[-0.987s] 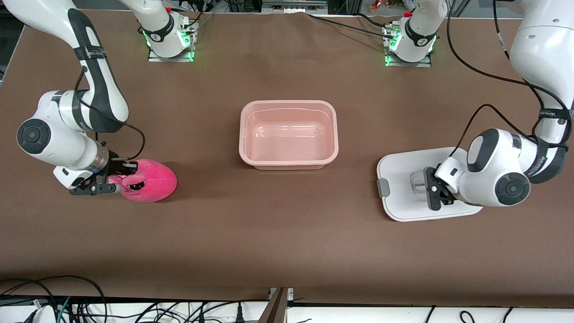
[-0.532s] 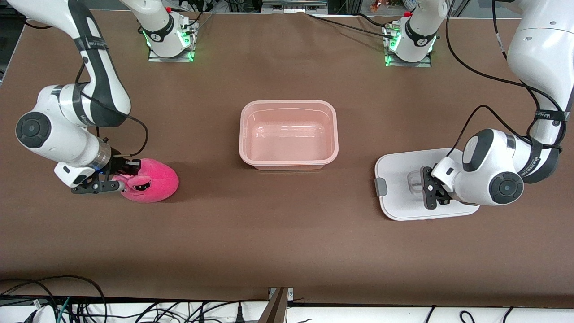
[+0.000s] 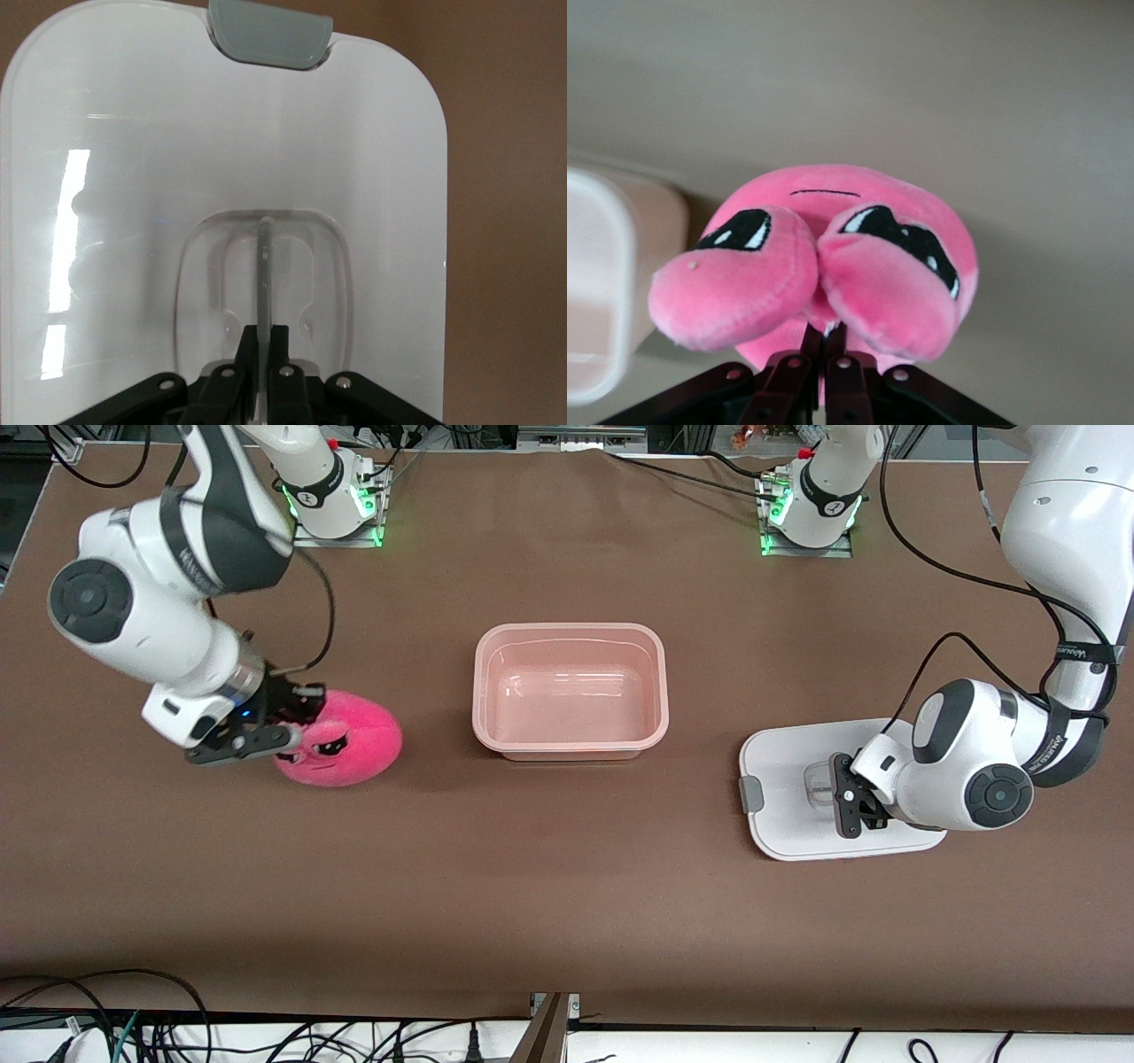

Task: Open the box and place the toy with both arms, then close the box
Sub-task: 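Lift the pink plush with the right gripper and carry it over the box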

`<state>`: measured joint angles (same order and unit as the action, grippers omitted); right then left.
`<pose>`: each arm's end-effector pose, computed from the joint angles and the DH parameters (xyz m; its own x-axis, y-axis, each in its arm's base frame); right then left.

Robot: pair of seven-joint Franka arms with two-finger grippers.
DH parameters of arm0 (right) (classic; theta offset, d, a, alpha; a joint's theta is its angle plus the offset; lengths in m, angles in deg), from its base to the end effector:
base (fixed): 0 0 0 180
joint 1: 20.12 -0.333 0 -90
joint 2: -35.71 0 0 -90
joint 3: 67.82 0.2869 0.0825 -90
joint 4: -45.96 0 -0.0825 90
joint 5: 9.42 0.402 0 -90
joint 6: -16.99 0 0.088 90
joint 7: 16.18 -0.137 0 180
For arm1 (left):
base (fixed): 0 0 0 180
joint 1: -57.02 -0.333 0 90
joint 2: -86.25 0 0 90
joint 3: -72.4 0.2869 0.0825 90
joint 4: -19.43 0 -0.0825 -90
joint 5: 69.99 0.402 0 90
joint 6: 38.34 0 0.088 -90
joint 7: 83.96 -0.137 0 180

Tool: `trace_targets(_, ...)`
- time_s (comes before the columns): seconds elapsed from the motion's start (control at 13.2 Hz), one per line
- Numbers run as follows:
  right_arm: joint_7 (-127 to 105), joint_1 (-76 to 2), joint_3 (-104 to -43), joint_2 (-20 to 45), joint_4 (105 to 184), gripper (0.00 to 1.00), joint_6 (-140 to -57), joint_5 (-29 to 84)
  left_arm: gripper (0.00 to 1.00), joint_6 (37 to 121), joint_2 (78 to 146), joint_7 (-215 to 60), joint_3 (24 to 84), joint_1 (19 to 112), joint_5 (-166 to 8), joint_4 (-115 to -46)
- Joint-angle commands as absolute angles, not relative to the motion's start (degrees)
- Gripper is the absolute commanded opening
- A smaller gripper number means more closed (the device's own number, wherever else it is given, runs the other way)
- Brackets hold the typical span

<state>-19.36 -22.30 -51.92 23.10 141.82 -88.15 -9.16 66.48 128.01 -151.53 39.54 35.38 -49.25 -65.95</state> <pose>0.6012 0.1878 0.4090 0.9661 0.2524 -0.0534 0.2491 -0.9665 -0.0612 0.6668 -0.0532 0.2110 0.1156 -0.9923 -0.0448 -0.9571 -0.1233 0.2624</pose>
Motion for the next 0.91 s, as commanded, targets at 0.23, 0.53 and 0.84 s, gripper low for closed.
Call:
trace_targets(0.23, -11.6, -23.0, -42.3, 22.3, 136.8, 0.00, -82.3, -11.1, 0.02, 66.9, 126.8, -152.5, 39.7, 35.7, -47.8, -66.7)
trace_targets(0.53, -7.5, -30.5, -42.2, 21.9, 136.8, 0.00, -78.4, -16.0, 0.02, 67.0, 126.9, -152.5, 39.7, 35.6, -47.8, -66.7)
trace_targets(0.84, -1.3, -32.8, -42.2, 21.9, 136.9, 0.00, -73.9, -20.3, 0.02, 67.0, 126.9, -152.5, 39.7, 35.7, -47.8, -66.7)
